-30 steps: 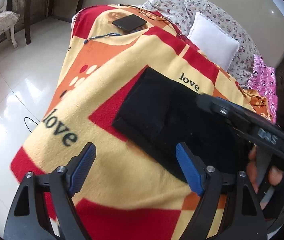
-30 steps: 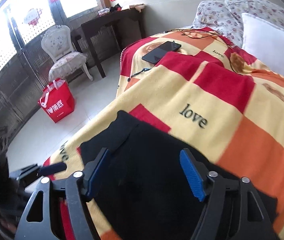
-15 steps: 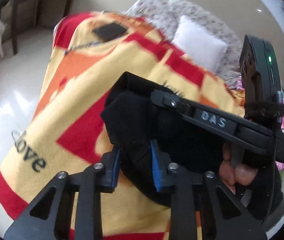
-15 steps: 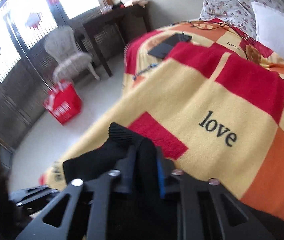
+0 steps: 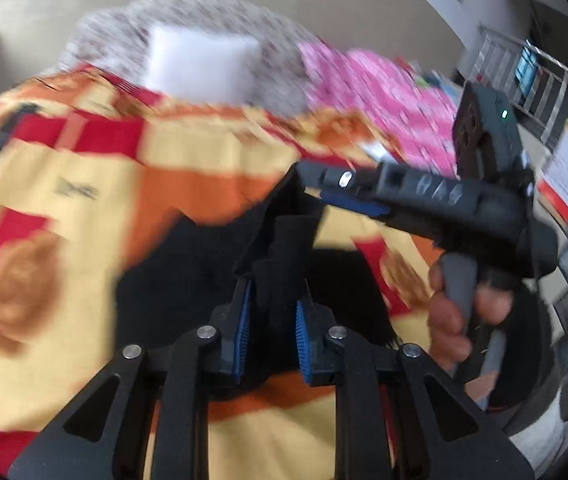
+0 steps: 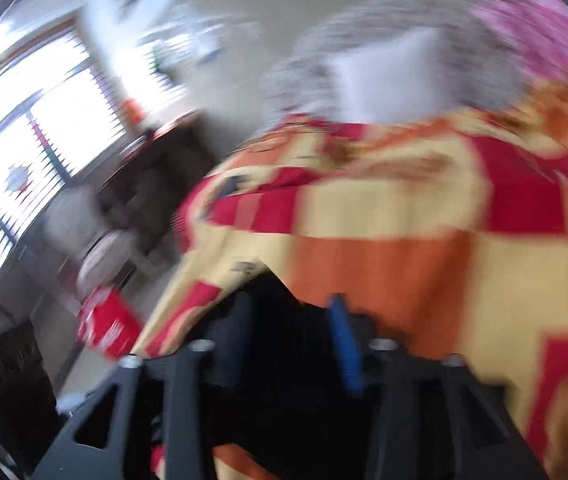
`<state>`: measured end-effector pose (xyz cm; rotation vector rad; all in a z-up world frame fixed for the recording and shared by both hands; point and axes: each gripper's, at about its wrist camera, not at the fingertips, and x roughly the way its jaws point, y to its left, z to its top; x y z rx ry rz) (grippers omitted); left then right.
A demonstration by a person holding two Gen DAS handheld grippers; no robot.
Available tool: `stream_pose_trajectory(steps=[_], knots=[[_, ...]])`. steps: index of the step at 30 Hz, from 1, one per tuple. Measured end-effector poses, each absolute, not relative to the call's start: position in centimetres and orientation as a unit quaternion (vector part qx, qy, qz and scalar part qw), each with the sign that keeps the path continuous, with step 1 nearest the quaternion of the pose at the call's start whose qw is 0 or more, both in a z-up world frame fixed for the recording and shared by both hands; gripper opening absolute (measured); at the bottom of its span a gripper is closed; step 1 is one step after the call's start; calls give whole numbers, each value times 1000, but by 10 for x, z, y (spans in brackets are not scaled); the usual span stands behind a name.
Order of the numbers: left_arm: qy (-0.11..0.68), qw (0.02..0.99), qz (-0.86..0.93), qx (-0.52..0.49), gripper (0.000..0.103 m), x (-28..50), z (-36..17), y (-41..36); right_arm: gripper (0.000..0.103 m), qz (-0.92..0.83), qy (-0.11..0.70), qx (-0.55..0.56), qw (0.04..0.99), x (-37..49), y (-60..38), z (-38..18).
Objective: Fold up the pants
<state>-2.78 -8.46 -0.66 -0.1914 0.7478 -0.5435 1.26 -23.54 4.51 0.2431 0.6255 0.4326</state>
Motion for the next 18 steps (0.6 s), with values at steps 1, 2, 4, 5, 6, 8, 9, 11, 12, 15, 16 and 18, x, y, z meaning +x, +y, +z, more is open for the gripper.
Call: stream_pose_trajectory(steps=[1,2,4,5,6,8,9,11,12,15,16,18], knots=[[360,891,-265,-79,20,-29,-11,-95,52,199,310,139,919,9,-251,39],[359,891,-271,-61,25,-32,-13,-105,55,193,316,167,914,4,-269,32],[361,884,-291,-58,37,-38,-7,-108,65,188,321,197,907,-1,-288,26],[362,879,-305,-63,48,-41,-2,-106,71,195,320,221,901,-5,-296,22],[360,875,-316,-68,54,-44,3,-105,73,206,318,236,895,-5,-300,20],[346,878,-322,-68,60,-51,16,-93,80,231,314,272,880,-7,-306,15],[341,884,-314,-63,66,-53,20,-88,81,242,314,284,873,-9,-305,13],[332,898,-286,-49,68,-55,24,-71,83,258,321,285,865,-12,-299,10],[333,901,-276,-43,68,-55,22,-67,84,259,324,277,867,-15,-295,9],[346,907,-236,-35,68,-49,11,-50,86,256,327,264,870,-15,-286,7],[355,907,-224,-40,68,-46,4,-45,86,259,330,267,868,-14,-285,6],[367,905,-209,-45,68,-41,-8,-38,87,265,336,270,863,-15,-277,3]])
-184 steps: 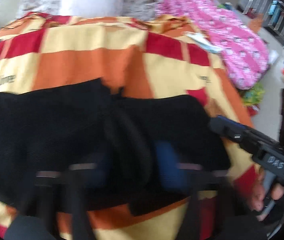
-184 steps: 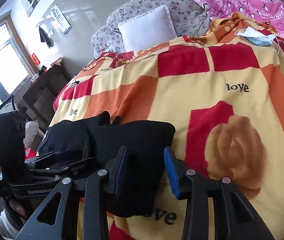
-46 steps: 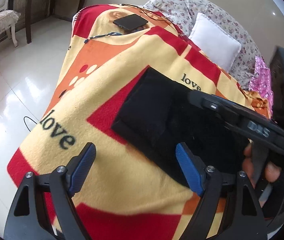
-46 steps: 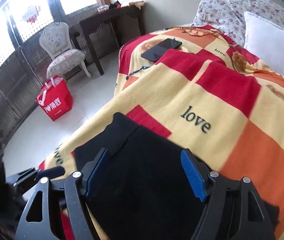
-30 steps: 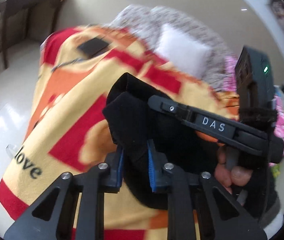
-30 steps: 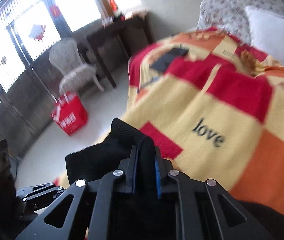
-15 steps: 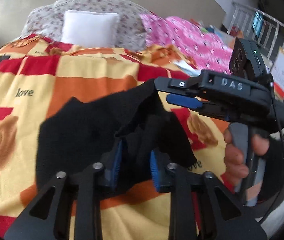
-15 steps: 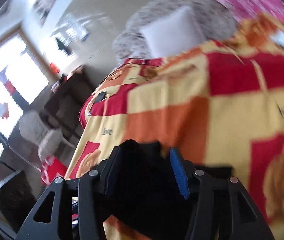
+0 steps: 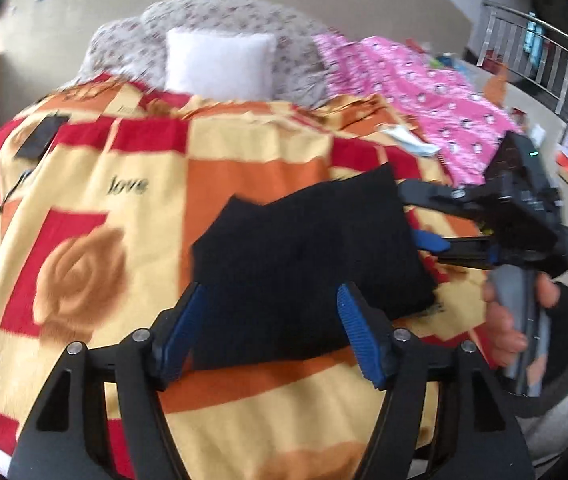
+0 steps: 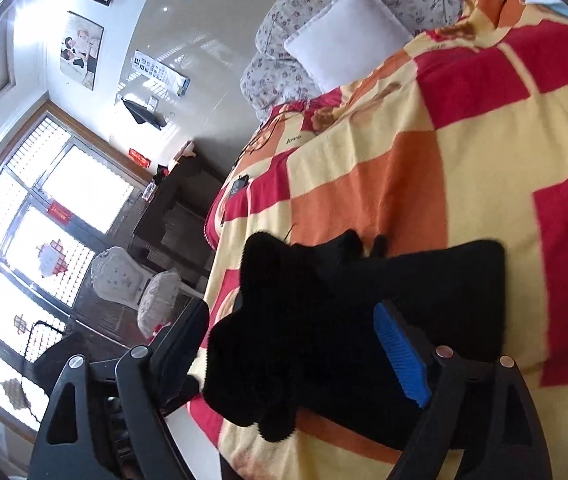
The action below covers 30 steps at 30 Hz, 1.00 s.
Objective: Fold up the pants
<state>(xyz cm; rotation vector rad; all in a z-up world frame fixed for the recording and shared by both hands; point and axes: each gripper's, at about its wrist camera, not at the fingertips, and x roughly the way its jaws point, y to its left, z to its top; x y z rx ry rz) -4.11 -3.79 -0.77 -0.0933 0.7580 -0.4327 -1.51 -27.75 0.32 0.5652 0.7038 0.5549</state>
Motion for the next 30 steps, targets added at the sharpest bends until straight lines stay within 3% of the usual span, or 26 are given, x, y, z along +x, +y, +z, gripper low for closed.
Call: stream_pose_trajectory(steps=[3,4,5,13,15,19,22,27,30], knots=[[383,902,-194,-43,68,-36,-23,-36,82,281,354,240,859,-13,-251,-2],[384,902,-192,-44,68,-40,-24,-34,56,289,359,214,861,-13,-238,-3],[384,902,-190,-47,68,-39,-24,-33,11,287,363,178,868,-13,-223,-3],[348,916,-189,-66,71,-34,0,-32,11,278,265,72,921,-52,-220,67],[354,913,-192,-59,72,-30,-5,-41,11,231,287,52,928,-53,-243,58],[380,903,-194,-42,71,-20,-18,-57,30,110,392,52,912,-29,-291,-4],[377,906,-189,-32,71,-16,-14,-63,39,97,372,85,919,-43,-314,2],[367,913,-178,-19,71,-3,-6,-75,39,102,302,78,945,-62,-311,44],[369,914,-167,-6,72,12,-7,-89,35,144,305,51,940,-49,-284,45]])
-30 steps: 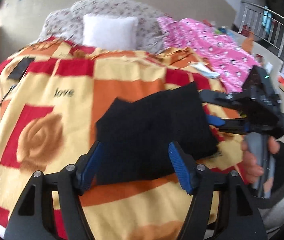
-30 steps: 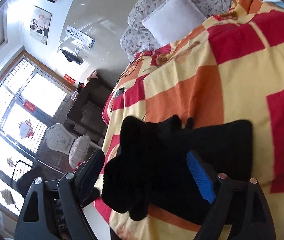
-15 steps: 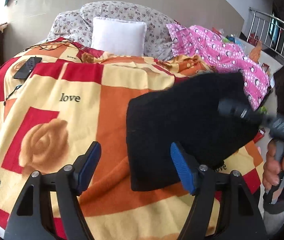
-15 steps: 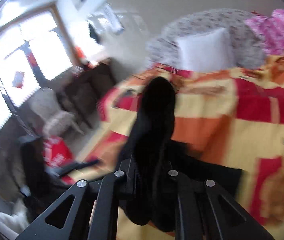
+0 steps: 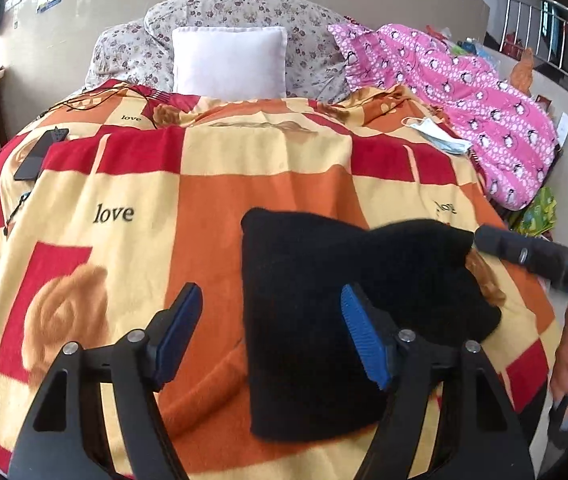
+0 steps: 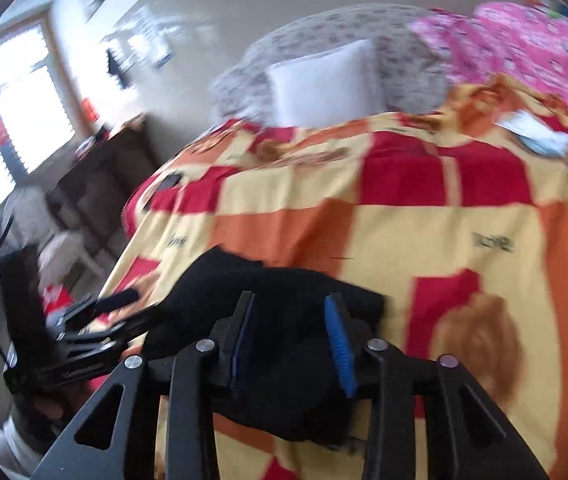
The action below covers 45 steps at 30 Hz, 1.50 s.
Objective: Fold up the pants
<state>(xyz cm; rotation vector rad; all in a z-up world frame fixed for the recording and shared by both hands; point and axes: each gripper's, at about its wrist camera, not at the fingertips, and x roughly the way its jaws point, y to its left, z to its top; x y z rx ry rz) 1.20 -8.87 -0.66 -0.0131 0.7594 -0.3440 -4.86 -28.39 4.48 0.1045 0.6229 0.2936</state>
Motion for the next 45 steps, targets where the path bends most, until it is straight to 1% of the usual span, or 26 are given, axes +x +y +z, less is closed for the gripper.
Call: stream_pose_trajectory(steps=[2,7,9,12,14,16,17,20,25,27,30,32,36,38,40,43,45], knots=[[371,915,-160,0,72,20,-8,-95,29,146,313,37,938,-37,-270,40],[400,905,-141,24,72,45,-26,-112,26,118,357,31,926,-6,-269,12],[405,904,-138,22,74,53,-33,-116,23,116,358,41,926,3,-276,2],[407,903,-136,10,75,58,-35,-117,23,113,357,48,926,13,-278,1],[404,904,-137,14,75,54,-33,-117,27,114,357,47,926,9,-277,5],[402,905,-136,17,75,48,-32,-116,27,120,354,38,927,-1,-274,12],[402,905,-136,16,75,46,-32,-115,29,124,352,31,927,-11,-272,16],[401,906,-134,13,75,41,-32,-114,38,140,346,15,927,-37,-268,22],[402,906,-133,8,75,38,-32,-114,38,126,367,-23,921,-61,-264,3],[400,907,-132,10,75,35,-31,-114,37,121,361,-22,925,-69,-268,-7],[399,908,-130,12,75,31,-29,-114,38,111,362,-36,925,-77,-268,-6],[399,908,-129,12,75,30,-28,-113,38,109,368,-30,923,-80,-273,-1],[396,909,-128,11,75,22,-24,-110,40,110,354,-4,929,-85,-282,11],[396,909,-128,8,76,19,-25,-109,49,112,350,2,930,-84,-282,11],[397,909,-125,6,78,18,-29,-108,49,106,363,3,926,-77,-282,0],[403,907,-123,-4,81,20,-35,-106,56,96,369,18,924,-71,-288,-11],[406,905,-124,-15,82,22,-34,-103,56,105,371,43,921,-72,-295,-10]])
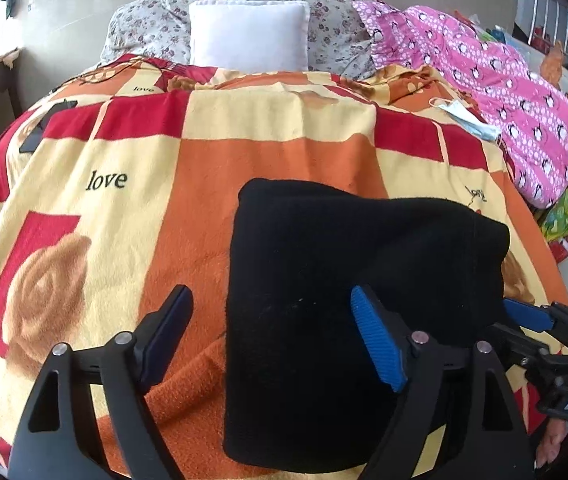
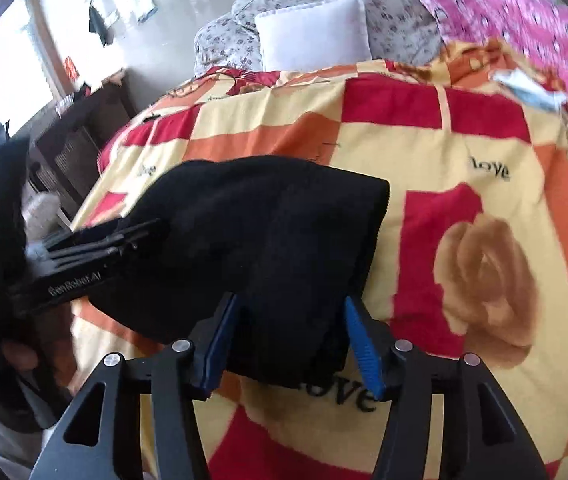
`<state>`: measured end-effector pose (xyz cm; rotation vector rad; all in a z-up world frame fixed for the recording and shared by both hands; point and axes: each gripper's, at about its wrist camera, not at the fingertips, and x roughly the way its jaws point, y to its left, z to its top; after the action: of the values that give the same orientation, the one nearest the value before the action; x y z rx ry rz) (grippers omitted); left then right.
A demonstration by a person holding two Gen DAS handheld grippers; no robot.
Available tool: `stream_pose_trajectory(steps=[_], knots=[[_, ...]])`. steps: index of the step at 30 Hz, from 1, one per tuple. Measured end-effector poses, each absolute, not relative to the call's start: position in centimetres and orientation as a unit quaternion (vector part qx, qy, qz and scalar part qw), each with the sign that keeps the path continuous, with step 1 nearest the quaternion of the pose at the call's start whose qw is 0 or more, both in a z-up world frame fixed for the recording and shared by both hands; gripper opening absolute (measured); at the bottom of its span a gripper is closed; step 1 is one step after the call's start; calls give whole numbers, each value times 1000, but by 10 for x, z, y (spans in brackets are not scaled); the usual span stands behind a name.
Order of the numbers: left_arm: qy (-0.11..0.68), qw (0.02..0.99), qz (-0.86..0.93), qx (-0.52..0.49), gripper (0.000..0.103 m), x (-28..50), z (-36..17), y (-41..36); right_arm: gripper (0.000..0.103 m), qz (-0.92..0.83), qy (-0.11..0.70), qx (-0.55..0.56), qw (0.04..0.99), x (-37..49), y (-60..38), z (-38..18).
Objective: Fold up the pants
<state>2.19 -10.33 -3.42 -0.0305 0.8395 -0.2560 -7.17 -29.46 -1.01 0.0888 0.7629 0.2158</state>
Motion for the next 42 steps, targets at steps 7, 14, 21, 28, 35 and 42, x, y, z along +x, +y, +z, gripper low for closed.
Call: stream_pose_trajectory(steps=[7,14,21,28,35,42], knots=[[409,903,-128,-26,82,22,-30,-100,62,103,349,68,929,-74,-306,7],[414,899,-134,-47,82,24,-28,-92,65,113,365,115,917,-63,-312,-4],[418,895,-139,-69,82,25,-31,-86,68,116,374,133,911,-59,-316,-11],[418,893,-149,-79,82,25,-33,-81,69,120,377,149,906,-53,-319,-17],[421,888,-158,-99,85,25,-39,-73,71,142,391,168,894,-45,-318,-29],[423,887,-162,-95,85,31,-44,-80,76,151,392,178,890,-39,-314,-36]])
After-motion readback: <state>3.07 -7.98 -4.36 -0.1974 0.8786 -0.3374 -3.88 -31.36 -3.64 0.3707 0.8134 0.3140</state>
